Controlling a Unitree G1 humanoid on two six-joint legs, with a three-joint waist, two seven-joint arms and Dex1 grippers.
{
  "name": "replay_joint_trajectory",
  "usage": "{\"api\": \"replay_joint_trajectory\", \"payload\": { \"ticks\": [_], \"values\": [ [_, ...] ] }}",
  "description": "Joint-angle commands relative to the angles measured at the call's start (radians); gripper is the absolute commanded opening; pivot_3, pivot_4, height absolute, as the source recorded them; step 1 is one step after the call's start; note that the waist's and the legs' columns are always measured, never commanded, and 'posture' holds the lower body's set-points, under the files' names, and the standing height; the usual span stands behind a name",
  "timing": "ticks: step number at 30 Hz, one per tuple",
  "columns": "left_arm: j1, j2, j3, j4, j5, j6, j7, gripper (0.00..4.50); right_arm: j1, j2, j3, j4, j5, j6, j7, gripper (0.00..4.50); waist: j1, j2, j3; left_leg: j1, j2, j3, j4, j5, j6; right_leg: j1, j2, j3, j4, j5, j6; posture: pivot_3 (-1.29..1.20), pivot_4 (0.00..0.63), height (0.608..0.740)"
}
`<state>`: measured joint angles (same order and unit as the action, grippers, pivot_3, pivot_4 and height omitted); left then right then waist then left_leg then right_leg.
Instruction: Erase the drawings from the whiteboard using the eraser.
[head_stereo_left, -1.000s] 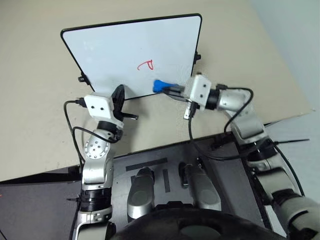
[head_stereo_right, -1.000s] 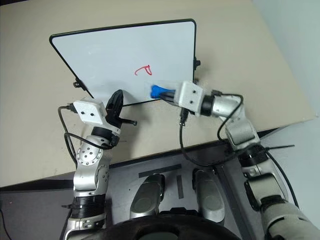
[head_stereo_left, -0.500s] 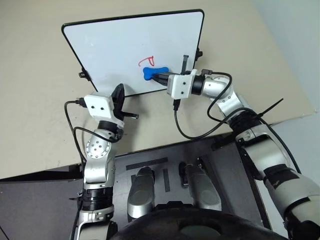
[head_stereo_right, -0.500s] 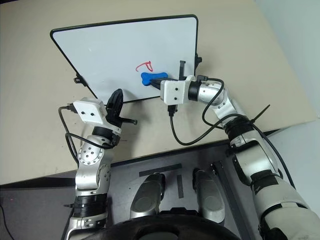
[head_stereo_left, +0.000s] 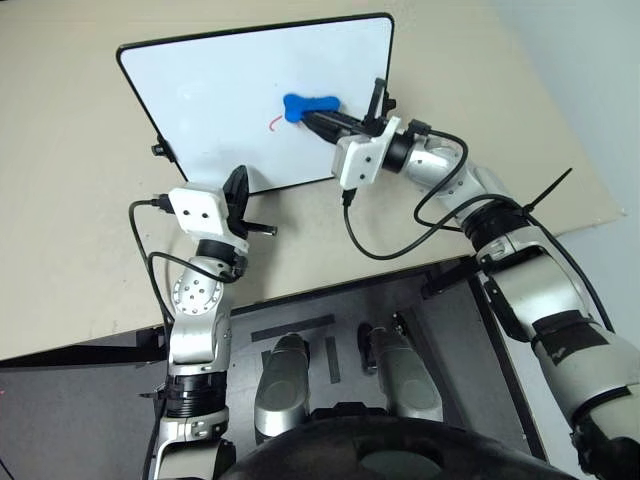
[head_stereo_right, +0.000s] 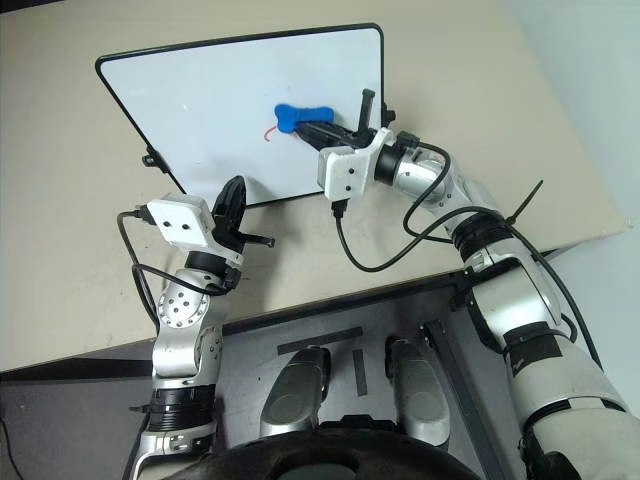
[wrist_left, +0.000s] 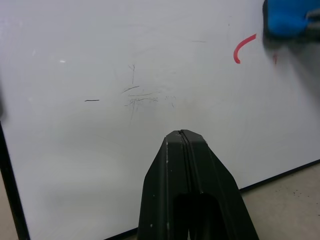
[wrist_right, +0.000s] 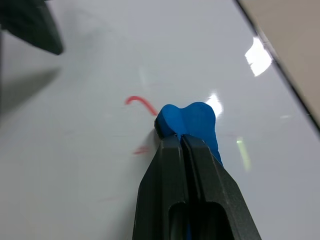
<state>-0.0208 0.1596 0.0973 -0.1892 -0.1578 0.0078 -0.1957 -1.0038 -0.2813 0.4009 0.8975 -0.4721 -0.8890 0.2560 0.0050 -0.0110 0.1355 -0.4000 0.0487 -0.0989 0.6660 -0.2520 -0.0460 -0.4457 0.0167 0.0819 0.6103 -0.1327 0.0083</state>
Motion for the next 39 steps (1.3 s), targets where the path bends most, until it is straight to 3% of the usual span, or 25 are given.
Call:
{"api": "replay_joint_trajectory", "payload": {
  "ticks": [1,17,28,39],
  "values": [
    [-0.019,0.0,-0.005,-0.008,0.003,-0.023,-0.005,0.0,-0.024,0.005,-0.024,0.006,0.02,0.0,-0.016,0.02,0.0,0.0,0.0,0.0,0.0,0.0,0.0,0.0,0.0,0.0,0.0,0.0,0.0,0.0,0.0,0.0,0.15,0.74],
    [-0.04,-0.002,-0.003,0.016,0.004,-0.033,-0.012,0.0,-0.015,0.118,0.036,0.14,0.015,0.003,0.098,0.02,-0.005,0.0,0.0,-0.001,0.0,0.001,-0.001,-0.002,-0.001,-0.005,0.0,0.0,0.0,0.0,0.0,0.0,0.15,0.74],
    [-0.035,-0.005,0.0,0.014,0.006,-0.043,-0.009,0.0,-0.098,0.13,0.007,0.108,0.001,-0.05,0.003,0.02,-0.006,0.0,0.0,-0.001,0.0,0.001,-0.001,-0.006,-0.002,-0.013,0.0,-0.001,0.0,0.005,-0.003,0.0,0.15,0.74],
    [-0.036,-0.005,-0.002,0.017,0.005,-0.044,-0.013,0.0,-0.06,0.151,0.045,0.118,0.014,-0.045,0.068,0.02,-0.006,0.0,0.0,-0.001,0.0,0.002,-0.001,-0.009,-0.002,-0.014,0.0,-0.001,-0.002,0.005,-0.003,0.0,0.15,0.74]
  ]
}}
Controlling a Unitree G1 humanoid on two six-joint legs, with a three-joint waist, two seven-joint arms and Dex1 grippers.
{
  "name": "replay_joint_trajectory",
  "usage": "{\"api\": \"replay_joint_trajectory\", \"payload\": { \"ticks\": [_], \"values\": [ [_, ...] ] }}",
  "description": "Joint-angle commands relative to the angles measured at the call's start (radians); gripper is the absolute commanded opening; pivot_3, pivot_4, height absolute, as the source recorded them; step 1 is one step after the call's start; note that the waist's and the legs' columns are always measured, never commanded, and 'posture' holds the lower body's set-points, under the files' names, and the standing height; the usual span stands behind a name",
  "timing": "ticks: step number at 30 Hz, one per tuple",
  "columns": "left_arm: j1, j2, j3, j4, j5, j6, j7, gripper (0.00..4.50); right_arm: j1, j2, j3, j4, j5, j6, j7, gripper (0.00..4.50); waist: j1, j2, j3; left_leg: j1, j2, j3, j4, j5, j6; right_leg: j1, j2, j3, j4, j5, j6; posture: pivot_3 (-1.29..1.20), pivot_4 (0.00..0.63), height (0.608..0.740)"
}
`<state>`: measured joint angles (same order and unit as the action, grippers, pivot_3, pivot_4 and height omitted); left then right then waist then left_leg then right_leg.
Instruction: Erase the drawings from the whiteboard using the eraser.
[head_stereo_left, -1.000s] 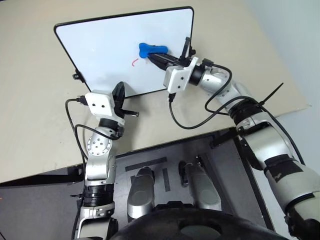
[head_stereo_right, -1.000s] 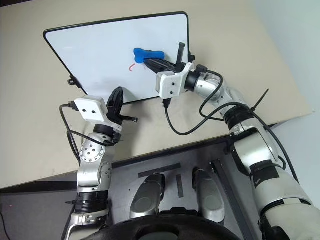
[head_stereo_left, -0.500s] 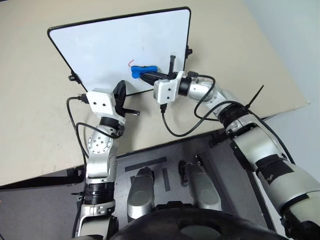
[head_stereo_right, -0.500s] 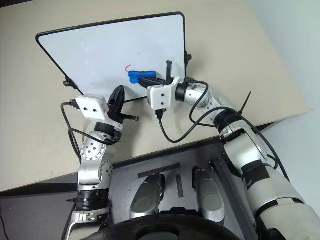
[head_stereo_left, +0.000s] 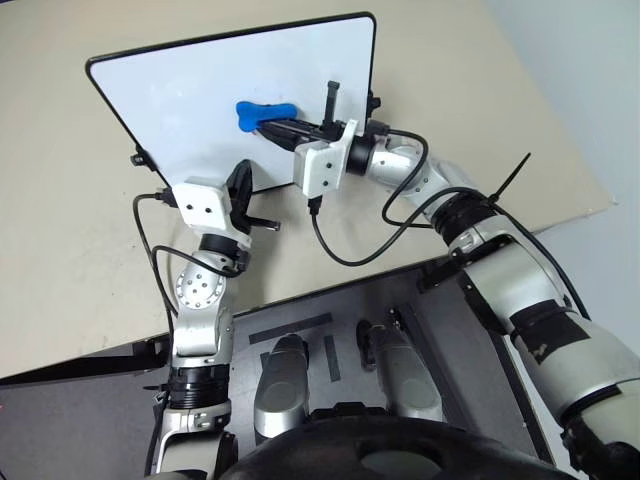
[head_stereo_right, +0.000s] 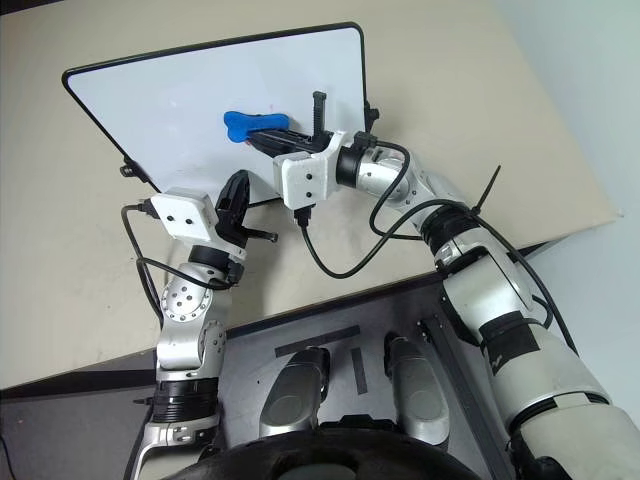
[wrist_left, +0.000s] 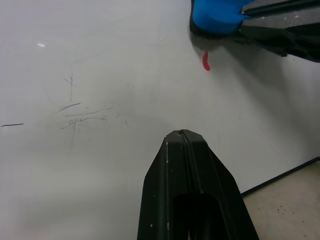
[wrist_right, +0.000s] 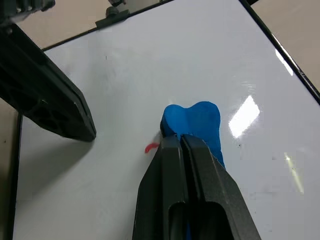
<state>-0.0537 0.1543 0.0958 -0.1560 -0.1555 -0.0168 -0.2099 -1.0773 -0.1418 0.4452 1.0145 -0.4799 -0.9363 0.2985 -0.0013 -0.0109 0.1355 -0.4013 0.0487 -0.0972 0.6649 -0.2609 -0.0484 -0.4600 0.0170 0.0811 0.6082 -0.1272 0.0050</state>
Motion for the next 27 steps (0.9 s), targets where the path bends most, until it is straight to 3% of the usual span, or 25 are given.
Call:
{"api": "replay_joint_trajectory", "payload": {
  "ticks": [1,12,16,21,27],
  "values": [
    [-0.004,0.0,0.0,-0.017,0.003,-0.019,0.001,0.0,0.022,0.013,0.004,0.009,0.021,0.005,0.031,0.02,0.0,0.0,0.0,0.0,0.0,0.0,0.0,0.0,0.0,0.0,0.0,0.0,0.0,0.0,0.0,0.0,0.15,0.74],
    [0.001,0.001,0.002,-0.026,0.004,-0.014,0.004,0.0,0.055,0.001,0.002,0.041,0.021,0.033,0.067,0.02,0.0,0.0,0.0,0.0,0.0,0.0,0.001,0.0,0.0,0.0,0.0,0.0,0.001,0.0,0.0,0.0,0.15,0.74],
    [0.008,0.002,0.004,-0.037,0.003,-0.012,0.006,0.0,0.098,-0.026,-0.012,-0.008,0.082,0.024,0.165,0.02,0.001,0.0,0.0,0.0,0.0,0.0,0.001,-0.001,0.0,0.0,0.0,0.0,0.0,0.0,0.0,0.0,0.15,0.74],
    [0.021,0.006,0.012,-0.053,-0.003,-0.009,0.005,0.0,0.269,-0.137,-0.025,-0.259,0.261,0.107,0.405,0.02,0.007,0.0,0.0,-0.001,0.0,0.001,0.002,-0.002,-0.001,0.001,0.0,0.0,-0.001,0.0,0.0,0.0,0.15,0.74],
    [0.033,0.014,0.016,-0.065,-0.008,0.002,-0.001,0.0,0.513,-0.302,-0.067,-0.666,0.444,0.433,0.583,0.02,0.004,-0.001,0.0,0.0,0.0,0.003,0.003,-0.002,-0.001,0.002,0.0,0.0,-0.001,0.0,0.0,0.0,0.15,0.74]
  ]
}}
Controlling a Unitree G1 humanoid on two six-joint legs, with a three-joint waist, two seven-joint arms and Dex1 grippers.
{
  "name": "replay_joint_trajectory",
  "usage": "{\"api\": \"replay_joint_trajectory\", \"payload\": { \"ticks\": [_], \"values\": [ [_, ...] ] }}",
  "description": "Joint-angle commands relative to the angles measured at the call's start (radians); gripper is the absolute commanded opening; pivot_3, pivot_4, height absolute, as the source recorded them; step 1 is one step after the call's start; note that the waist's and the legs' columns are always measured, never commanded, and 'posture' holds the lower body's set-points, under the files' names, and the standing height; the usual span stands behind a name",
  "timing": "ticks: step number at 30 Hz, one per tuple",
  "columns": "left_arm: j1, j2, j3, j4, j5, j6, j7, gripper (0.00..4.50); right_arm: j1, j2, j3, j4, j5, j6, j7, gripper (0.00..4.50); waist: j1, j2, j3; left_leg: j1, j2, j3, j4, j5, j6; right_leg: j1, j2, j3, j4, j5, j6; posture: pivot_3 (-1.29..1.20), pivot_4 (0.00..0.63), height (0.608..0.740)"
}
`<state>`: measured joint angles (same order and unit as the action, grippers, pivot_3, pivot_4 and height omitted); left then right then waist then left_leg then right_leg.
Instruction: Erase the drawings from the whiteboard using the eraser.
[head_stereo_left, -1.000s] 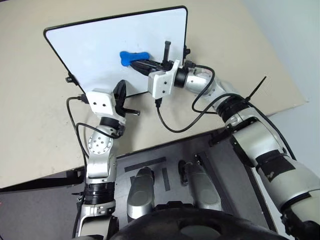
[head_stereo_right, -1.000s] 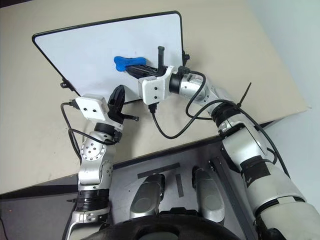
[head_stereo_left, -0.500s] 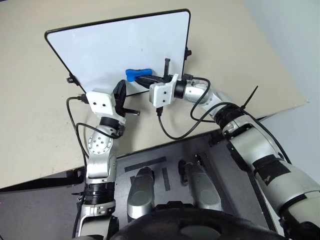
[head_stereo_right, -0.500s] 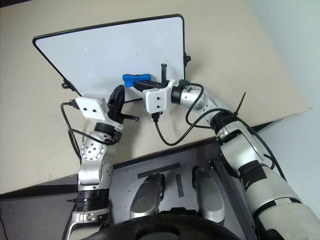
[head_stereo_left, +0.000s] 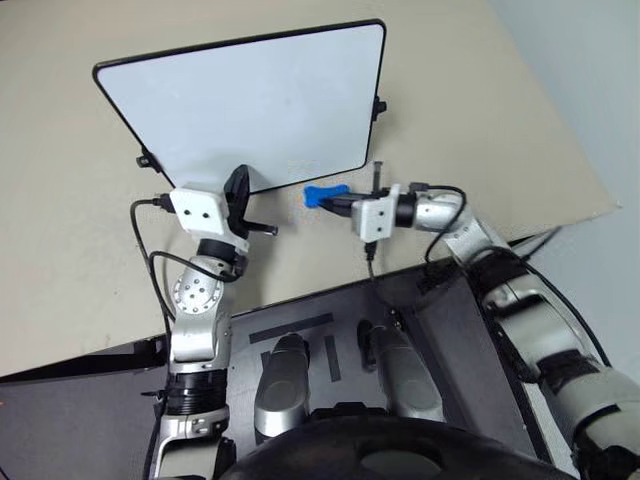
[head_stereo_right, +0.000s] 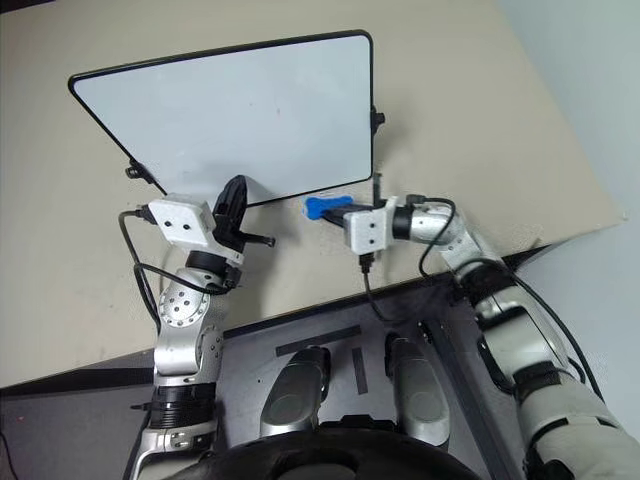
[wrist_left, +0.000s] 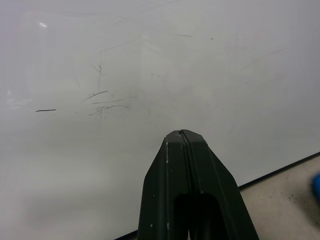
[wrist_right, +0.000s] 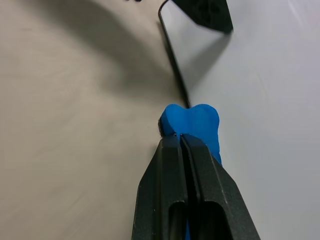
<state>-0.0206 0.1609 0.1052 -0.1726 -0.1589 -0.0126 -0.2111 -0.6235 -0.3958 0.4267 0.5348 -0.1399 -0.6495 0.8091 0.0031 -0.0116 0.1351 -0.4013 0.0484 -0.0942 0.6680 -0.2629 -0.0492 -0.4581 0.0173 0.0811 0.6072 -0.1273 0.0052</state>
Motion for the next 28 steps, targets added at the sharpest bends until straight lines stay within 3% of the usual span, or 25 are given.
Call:
{"api": "replay_joint_trajectory", "payload": {
  "ticks": [1,5,8,9,19,28],
  "values": [
    [0.0,0.011,0.009,-0.048,-0.008,0.0,-0.003,0.0,0.091,-0.066,-0.058,-0.246,0.126,0.21,0.087,0.02,0.0,0.0,0.0,0.001,0.0,0.0,0.0,0.0,0.0,0.001,0.0,0.0,0.0,0.0,0.0,0.0,0.15,0.74],
    [-0.004,0.018,0.003,-0.043,-0.012,0.009,-0.011,0.0,0.189,-0.124,-0.083,-0.405,0.171,0.389,0.123,0.02,-0.003,0.0,0.0,0.005,0.0,0.0,0.002,0.001,0.001,0.006,0.001,0.001,0.0,-0.001,0.001,0.0,0.15,0.74],
    [-0.01,0.026,0.001,-0.04,-0.018,0.015,-0.021,0.0,0.213,-0.121,-0.093,-0.461,0.177,0.466,0.115,0.69,-0.006,-0.001,0.0,0.012,-0.001,0.001,0.003,0.001,0.001,0.012,0.001,0.001,0.0,-0.003,0.005,0.0,0.15,0.74],
    [-0.013,0.03,0.004,-0.039,-0.021,0.017,-0.024,0.0,0.216,-0.117,-0.093,-0.474,0.176,0.483,0.112,0.97,-0.006,-0.001,0.0,0.014,-0.001,0.001,0.003,0.001,0.001,0.014,0.001,0.001,0.0,-0.007,0.012,0.0,0.15,0.74],
    [-0.018,0.046,0.002,-0.057,-0.021,0.041,-0.036,0.0,0.226,-0.066,-0.172,-0.55,0.204,0.548,0.032,4.47,-0.005,-0.001,0.001,0.018,-0.001,0.0,0.002,0.0,0.0,0.018,0.002,0.002,0.0,-0.009,0.014,0.0,0.15,0.74],
    [-0.025,0.072,-0.004,-0.067,-0.035,0.077,-0.069,0.0,0.332,-0.044,-0.242,-0.646,0.245,0.613,-0.029,4.47,-0.002,-0.001,0.001,0.018,-0.002,0.0,0.001,-0.005,0.0,0.017,0.001,0.002,0.0,-0.01,0.007,0.0,0.15,0.74]
  ]
}}
